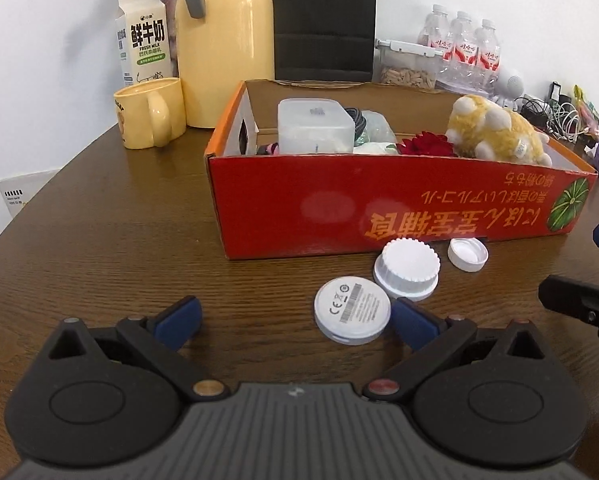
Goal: Organize objects
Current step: 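Move both open grippers back to the caps and disc beside the box, then grasp the round white disc with the left gripper while the right grasps the orange item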
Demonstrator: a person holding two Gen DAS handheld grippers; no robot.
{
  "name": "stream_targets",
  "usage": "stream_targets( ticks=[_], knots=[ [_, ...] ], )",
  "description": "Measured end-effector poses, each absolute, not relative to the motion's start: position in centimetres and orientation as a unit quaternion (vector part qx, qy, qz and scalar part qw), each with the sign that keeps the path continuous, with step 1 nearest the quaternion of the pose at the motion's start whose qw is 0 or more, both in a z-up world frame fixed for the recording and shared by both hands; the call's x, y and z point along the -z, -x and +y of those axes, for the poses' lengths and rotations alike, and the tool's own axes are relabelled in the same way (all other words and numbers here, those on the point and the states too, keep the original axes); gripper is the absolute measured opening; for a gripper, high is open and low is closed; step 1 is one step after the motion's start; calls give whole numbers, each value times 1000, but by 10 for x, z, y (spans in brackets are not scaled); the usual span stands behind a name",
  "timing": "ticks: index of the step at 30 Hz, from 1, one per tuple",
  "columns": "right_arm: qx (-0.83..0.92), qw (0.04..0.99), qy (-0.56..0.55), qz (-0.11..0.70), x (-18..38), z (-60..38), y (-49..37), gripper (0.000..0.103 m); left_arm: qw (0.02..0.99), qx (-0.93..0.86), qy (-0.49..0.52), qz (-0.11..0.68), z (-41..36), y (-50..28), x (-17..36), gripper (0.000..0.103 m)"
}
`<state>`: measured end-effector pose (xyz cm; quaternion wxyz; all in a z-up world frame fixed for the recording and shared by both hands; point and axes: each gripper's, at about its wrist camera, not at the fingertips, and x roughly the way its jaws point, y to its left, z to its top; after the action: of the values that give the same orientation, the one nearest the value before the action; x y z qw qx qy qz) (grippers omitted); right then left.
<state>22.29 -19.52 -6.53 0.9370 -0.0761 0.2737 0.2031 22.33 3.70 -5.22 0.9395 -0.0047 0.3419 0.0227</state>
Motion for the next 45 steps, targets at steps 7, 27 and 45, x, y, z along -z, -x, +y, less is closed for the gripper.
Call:
stream_targets(
  ticks=[7, 27, 45],
  knots=[
    [-200, 936, 77, 279, 66, -195, -224, 103, 939, -23, 4, 342, 36, -224, 52, 103],
    [-198, 934, 74, 289, 70, -195, -227, 103, 939, -44, 9, 341, 34, -218, 52, 103],
    [-194, 930, 78, 301, 73, -194, -229, 103, 946, -28, 7, 322, 30, -203, 45, 40]
  ],
)
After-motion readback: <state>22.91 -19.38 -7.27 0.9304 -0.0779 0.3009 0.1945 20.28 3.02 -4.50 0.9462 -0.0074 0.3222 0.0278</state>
